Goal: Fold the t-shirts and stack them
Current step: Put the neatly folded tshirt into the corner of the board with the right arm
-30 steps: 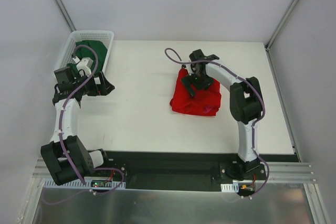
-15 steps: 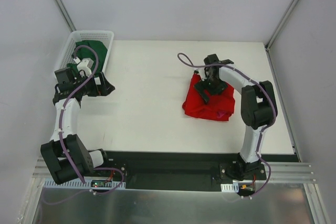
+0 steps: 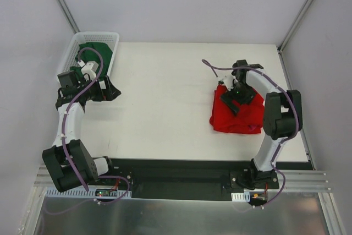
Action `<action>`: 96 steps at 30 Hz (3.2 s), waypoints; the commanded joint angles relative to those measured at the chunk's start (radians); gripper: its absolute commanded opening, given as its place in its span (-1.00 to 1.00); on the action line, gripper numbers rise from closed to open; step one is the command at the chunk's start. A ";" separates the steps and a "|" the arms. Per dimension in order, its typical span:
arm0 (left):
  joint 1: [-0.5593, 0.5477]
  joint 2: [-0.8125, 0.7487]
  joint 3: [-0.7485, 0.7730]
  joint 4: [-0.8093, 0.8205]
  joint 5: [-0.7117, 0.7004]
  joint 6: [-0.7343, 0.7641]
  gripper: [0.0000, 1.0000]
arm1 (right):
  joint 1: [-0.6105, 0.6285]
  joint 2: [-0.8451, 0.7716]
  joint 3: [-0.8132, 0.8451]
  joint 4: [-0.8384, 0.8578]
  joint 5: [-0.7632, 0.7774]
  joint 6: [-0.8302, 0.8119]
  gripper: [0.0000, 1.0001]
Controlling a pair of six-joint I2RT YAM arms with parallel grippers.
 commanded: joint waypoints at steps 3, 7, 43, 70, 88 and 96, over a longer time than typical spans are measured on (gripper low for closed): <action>0.006 0.005 0.006 0.016 0.040 0.004 0.98 | -0.014 -0.144 0.092 -0.198 -0.009 -0.044 0.93; 0.008 0.011 0.012 0.019 0.044 -0.007 0.99 | -0.014 -0.188 0.238 -0.291 -0.039 -0.020 0.93; 0.008 -0.031 -0.057 0.029 0.064 0.010 0.98 | -0.239 -0.022 0.289 0.127 0.098 0.282 -0.31; 0.008 -0.052 -0.094 0.044 0.072 0.004 0.99 | -0.244 -0.018 0.179 0.230 0.092 0.301 -0.98; 0.008 -0.058 -0.124 0.055 0.081 0.006 0.99 | -0.244 -0.311 0.013 0.389 0.011 0.361 0.61; 0.008 -0.054 -0.123 0.062 0.089 -0.002 0.99 | -0.192 -0.345 -0.001 0.307 -0.202 0.401 -0.10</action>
